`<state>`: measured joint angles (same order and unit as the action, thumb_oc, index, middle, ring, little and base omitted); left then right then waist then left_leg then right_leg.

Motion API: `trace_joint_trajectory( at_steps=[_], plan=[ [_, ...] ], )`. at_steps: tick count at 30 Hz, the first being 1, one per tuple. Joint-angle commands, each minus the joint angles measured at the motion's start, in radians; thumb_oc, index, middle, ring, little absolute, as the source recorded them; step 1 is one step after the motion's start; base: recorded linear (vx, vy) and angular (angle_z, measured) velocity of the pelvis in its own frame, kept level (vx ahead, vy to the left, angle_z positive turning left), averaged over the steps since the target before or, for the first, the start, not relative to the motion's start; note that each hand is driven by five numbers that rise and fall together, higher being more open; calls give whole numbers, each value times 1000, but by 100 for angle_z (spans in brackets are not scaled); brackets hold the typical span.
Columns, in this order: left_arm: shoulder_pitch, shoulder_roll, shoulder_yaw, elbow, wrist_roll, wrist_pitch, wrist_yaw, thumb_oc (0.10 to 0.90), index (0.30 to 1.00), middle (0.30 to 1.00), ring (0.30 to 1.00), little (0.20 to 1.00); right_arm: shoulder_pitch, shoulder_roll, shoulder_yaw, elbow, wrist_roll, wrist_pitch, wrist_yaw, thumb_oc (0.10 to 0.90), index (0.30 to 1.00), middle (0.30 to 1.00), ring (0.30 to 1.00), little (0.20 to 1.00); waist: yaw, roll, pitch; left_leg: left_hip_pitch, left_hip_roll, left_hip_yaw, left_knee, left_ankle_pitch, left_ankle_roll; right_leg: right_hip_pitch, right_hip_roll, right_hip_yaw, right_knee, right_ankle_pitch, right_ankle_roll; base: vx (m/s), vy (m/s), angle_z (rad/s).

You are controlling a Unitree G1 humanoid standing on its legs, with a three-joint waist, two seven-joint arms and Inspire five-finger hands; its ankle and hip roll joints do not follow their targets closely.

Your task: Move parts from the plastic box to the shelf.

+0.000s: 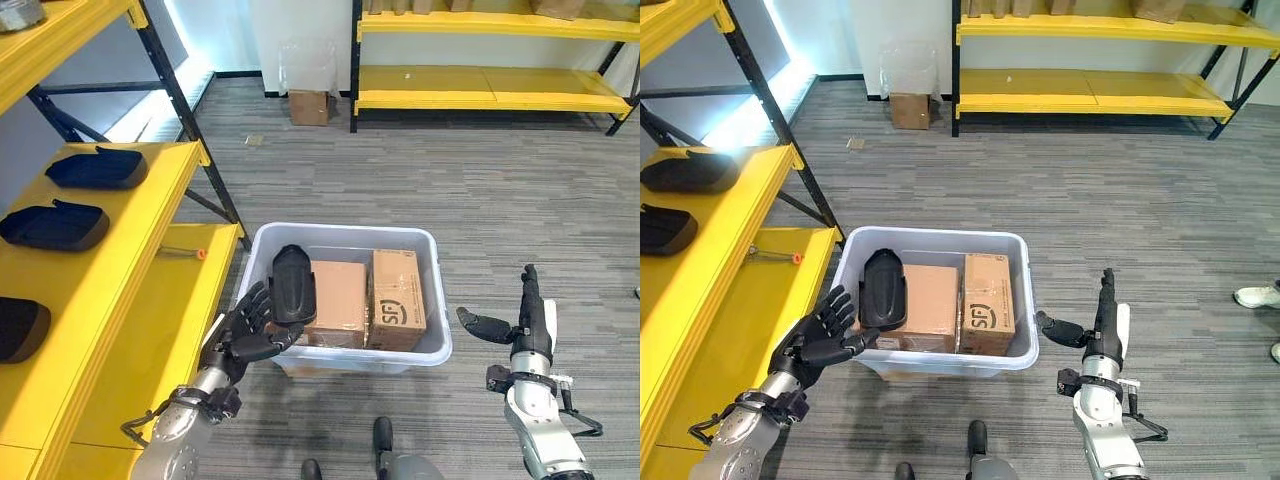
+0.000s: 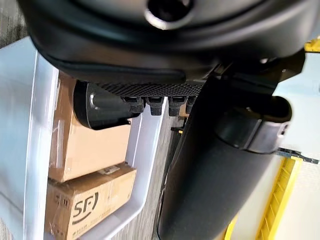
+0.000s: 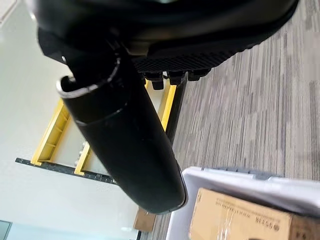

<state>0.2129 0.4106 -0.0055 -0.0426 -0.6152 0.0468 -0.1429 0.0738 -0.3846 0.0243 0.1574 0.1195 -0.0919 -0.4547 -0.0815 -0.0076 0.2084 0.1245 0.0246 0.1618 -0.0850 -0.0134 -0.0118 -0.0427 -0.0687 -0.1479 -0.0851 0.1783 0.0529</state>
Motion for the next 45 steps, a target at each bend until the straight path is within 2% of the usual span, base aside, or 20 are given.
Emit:
trace_joint_trajectory(
  at_steps=[1,4,7,10,12,13,15,16,17,18,19,21,23,25,27,31,33,34,39,45],
  plan=[
    [-60,35,30,-109,-15,-70,-31,900,1000,1000,1000,1000,-77,-59,-24,-138,-43,-97,-27,900,1000,1000,1000,1000,4,7,-24,14,-9,12,-2,-49,31,0,-26,-6,118,-118,65,33,-154,3],
    [-68,34,21,-113,-12,-61,-37,900,1000,1000,1000,1000,-76,-69,-14,-155,-102,-107,-4,900,1000,1000,1000,1000,0,9,-23,17,-5,18,-2,-47,31,15,-17,-1,123,-133,58,27,-150,1],
    [-80,41,24,-106,-15,-53,-38,900,1000,1000,1000,1000,-73,-114,-16,-206,-168,-103,38,900,1000,1000,1000,1000,-9,9,-30,27,-5,36,3,-45,30,32,-8,1,128,-152,47,35,-213,-1],
    [-87,43,27,-107,-17,-55,-32,900,1000,1000,1000,1000,-73,-155,-31,-232,-149,-115,63,900,1000,1000,1000,1000,-17,5,-28,20,-8,51,58,-67,30,37,-4,5,137,-163,34,13,-169,0],
    [-97,43,24,-109,-22,-58,-17,900,1000,1000,1000,1000,-77,-182,-47,-250,-155,-125,85,900,1000,1000,1000,1000,-21,0,-24,-15,1,76,153,-79,20,47,-8,-2,140,-175,17,-21,-163,1],
    [-111,41,18,-107,-26,-64,-6,900,1000,1000,1000,1000,-82,-200,-52,-259,-149,-139,96,900,1000,1000,1000,1000,-24,-9,-16,-54,19,108,271,-53,3,54,-15,-12,139,-179,2,-47,-225,0],
    [-132,29,15,-108,-24,-59,-3,900,1000,1000,1000,1000,-96,-208,-46,-268,-147,-144,99,900,1000,1000,1000,1000,-15,-16,3,-163,56,85,448,-1,-28,62,-9,-1,140,-184,-23,-32,-191,11],
    [-138,19,16,-107,-18,-56,2,900,1000,1000,1000,1000,-106,-209,-39,-266,-143,-147,104,900,1000,1000,1000,1000,-12,-14,10,-195,71,74,457,11,-33,60,-5,6,148,-190,-25,38,8,19],
    [-147,11,8,-107,-25,-53,-1,900,1000,1000,1000,1000,-129,-210,-22,-267,-118,-157,146,900,1000,1000,1000,1000,-12,-4,17,-199,122,82,352,58,-52,66,0,13,155,-203,-21,78,139,1],
    [-149,10,3,-109,-22,-57,-5,900,1000,1000,1000,1000,-135,-213,-18,-276,-120,-156,155,900,1000,1000,1000,1000,-15,3,19,-202,155,84,296,93,-64,70,0,16,153,-208,-17,86,145,-17],
    [-149,9,3,-108,-21,-57,-5,900,1000,1000,1000,1000,-135,-213,-18,-276,-120,-155,156,900,1000,1000,1000,1000,-15,2,20,-195,153,86,284,100,-66,72,-1,16,153,-208,-18,119,212,-23],
    [-152,8,-11,-101,-30,-65,4,900,1000,1000,1000,1000,-129,-228,-15,-300,-108,-128,165,900,1000,1000,1000,1000,-24,14,23,-194,239,98,130,213,-101,100,-17,15,145,-220,-10,166,306,-16],
    [-163,4,-20,-79,-38,-75,8,900,1000,1000,1000,1000,-124,-236,-11,-293,-107,-118,160,900,1000,1000,1000,1000,-32,15,26,-196,267,104,91,241,-112,117,-32,11,145,-229,-9,123,268,9],
    [-179,6,-35,-37,-23,-107,9,900,1000,1000,1000,1000,-117,-243,-7,-251,-104,-159,167,900,1000,1000,1000,1000,-37,23,22,-178,254,116,53,196,-112,116,-59,-3,170,-249,4,119,312,-3],
    [-183,4,-38,-36,-15,-99,-7,900,1000,1000,1000,1000,-99,-225,-17,-237,-70,-173,183,900,1000,1000,1000,1000,-45,36,19,-146,230,137,44,158,-105,115,-67,-24,188,-255,10,151,306,-48],
    [-180,11,-26,-39,-27,-91,-9,900,1000,1000,1000,1000,-85,-208,-23,-244,-108,-171,193,900,1000,1000,1000,1000,-43,41,8,-98,186,132,22,126,-92,119,-82,-27,160,-227,30,112,151,-8],
    [-181,12,-25,-39,-27,-88,-9,900,1000,1000,1000,1000,-85,-206,-22,-245,-115,-170,191,900,1000,1000,1000,1000,-43,41,6,-92,181,132,18,123,-91,122,-83,-29,153,-223,33,69,71,11],
    [-179,13,-23,-45,-24,-79,-11,900,1000,1000,1000,1000,-86,-201,-21,-251,-130,-165,183,900,1000,1000,1000,1000,-35,39,-1,-81,164,128,14,106,-84,123,-87,-37,143,-217,39,82,72,33],
    [-166,17,-19,-64,-27,-63,-23,900,1000,1000,1000,1000,-103,-210,-26,-265,-194,-178,163,900,1000,1000,1000,1000,-11,28,-11,-74,146,113,11,86,-72,134,-90,-47,119,-208,45,72,27,23],
    [-151,33,-15,-89,-22,-38,-37,900,1000,1000,1000,1000,-179,-273,-49,-297,-307,-205,78,900,1000,1000,1000,1000,37,9,-18,-81,138,88,9,76,-65,147,-90,-73,102,-205,51,59,-26,14]
  ],
)
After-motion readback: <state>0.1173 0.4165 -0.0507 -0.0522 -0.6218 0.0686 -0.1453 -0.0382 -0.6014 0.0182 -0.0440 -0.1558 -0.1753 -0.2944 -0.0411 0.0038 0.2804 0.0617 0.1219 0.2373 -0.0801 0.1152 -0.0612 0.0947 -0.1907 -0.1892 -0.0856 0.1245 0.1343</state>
